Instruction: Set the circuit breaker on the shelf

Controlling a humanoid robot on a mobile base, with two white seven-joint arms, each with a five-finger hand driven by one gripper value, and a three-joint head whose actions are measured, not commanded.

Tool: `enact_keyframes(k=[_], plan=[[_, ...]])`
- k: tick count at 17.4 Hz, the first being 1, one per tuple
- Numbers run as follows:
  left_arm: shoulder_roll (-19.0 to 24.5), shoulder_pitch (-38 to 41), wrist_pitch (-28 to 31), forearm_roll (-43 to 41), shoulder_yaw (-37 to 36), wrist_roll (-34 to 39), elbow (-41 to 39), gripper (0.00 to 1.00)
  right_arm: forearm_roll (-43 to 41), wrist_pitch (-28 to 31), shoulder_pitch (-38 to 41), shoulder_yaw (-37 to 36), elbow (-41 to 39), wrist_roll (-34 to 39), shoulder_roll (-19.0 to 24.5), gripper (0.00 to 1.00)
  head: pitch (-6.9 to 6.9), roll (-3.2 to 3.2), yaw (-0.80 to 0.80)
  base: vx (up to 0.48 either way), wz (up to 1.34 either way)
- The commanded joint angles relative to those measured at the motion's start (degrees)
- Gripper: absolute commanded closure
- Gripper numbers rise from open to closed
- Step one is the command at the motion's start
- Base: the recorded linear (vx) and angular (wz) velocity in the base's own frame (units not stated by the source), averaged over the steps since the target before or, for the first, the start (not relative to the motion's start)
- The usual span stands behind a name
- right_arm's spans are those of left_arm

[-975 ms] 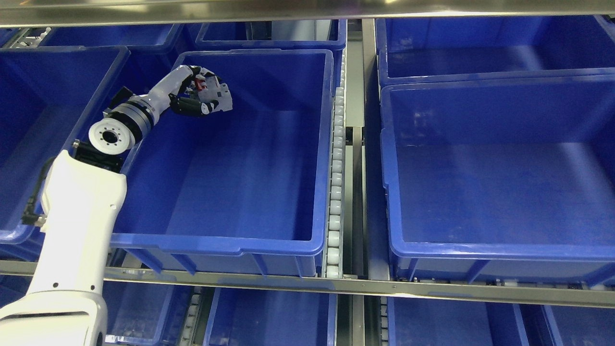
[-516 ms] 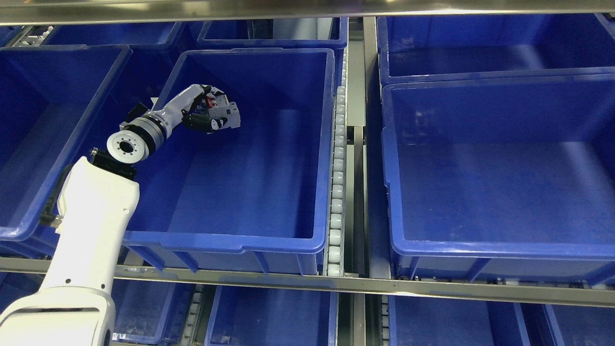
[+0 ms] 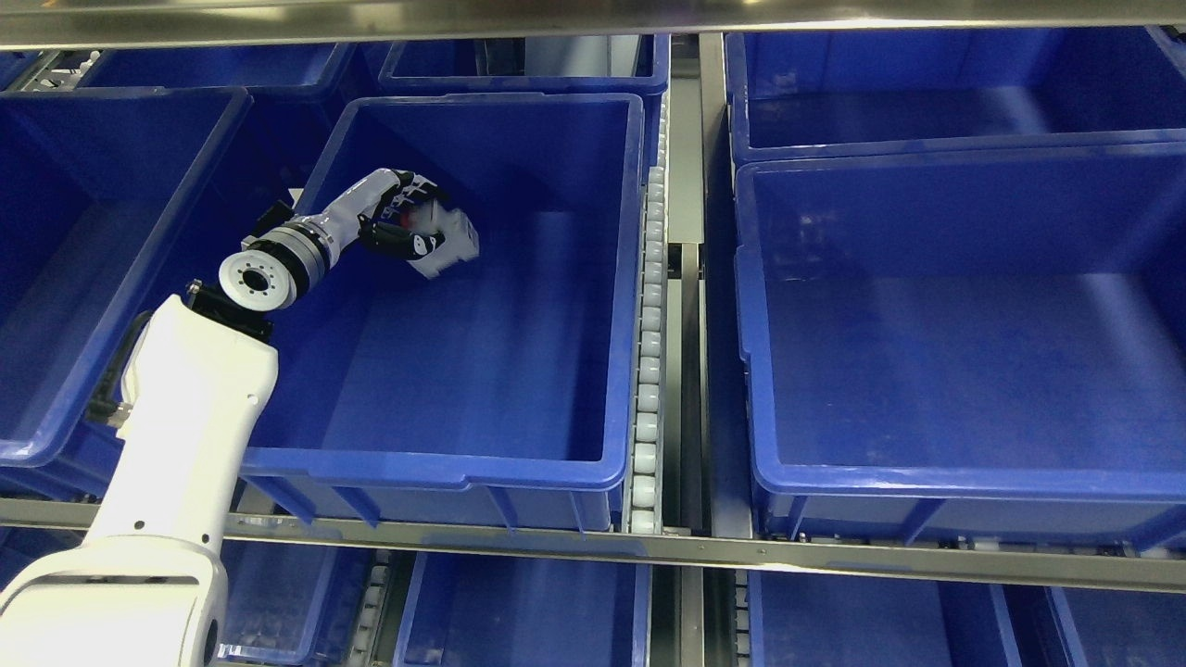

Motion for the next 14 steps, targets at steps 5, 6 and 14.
enact_keyframes(k=[5, 6, 14], plan=[[-0.48, -3.45, -0.04, 0.59, 0.2, 5.22, 2.32, 0.03, 0.0, -0.01, 0.07, 0.0, 0.0, -0.02, -1.0, 0.0, 0.0, 0.0, 0.0, 0.0, 0.0], [-0.48, -4.86, -0.04, 0.68, 1.42, 7.07, 1.97, 0.01, 0.0, -0.01, -0.01, 0.0, 0.0, -0.02, -1.0, 0.0, 0.0, 0.0, 0.0, 0.0, 0.0], [-10.55, -8.83, -1.09, 8.84, 31.99, 15.87, -6.54, 0.01, 0.0, -0.01, 0.07, 0.0, 0.0, -0.02, -1.0, 0.0, 0.0, 0.0, 0.0, -0.023, 0.02]])
